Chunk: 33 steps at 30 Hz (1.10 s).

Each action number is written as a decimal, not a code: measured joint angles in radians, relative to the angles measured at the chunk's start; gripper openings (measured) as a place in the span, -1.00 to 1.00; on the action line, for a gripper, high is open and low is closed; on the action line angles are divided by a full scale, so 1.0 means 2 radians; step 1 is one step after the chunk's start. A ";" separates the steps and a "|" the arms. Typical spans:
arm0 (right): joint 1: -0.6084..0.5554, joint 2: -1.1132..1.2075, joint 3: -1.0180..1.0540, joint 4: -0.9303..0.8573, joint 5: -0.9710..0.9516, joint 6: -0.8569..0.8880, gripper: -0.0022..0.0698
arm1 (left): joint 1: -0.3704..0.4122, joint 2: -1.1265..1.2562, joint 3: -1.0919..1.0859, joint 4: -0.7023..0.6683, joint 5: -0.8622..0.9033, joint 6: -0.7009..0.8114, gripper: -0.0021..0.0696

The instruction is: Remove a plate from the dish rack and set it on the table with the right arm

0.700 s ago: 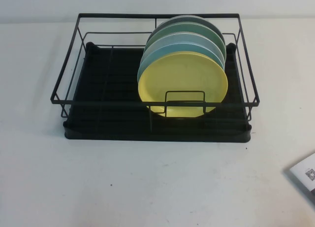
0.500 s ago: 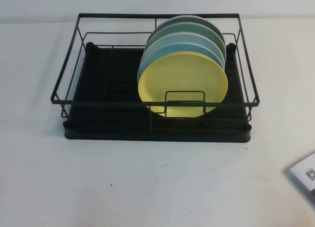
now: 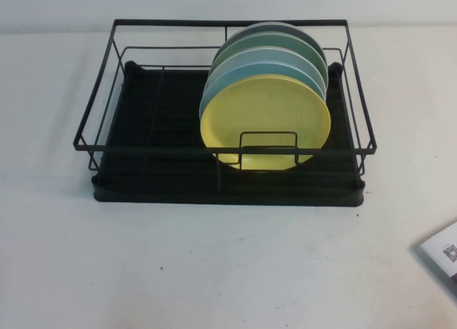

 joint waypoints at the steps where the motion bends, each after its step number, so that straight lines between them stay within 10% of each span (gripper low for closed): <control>1: 0.000 0.000 0.000 0.002 -0.002 0.000 -0.99 | 0.000 0.000 0.000 0.000 0.000 0.000 -0.96; 17: 0.000 0.000 0.000 0.085 -0.038 0.000 -0.99 | 0.000 0.000 0.000 0.000 0.000 0.000 -0.96; 33: 0.000 0.000 -0.005 0.353 -0.130 0.000 -0.99 | 0.000 0.000 0.000 0.000 0.000 0.000 -0.96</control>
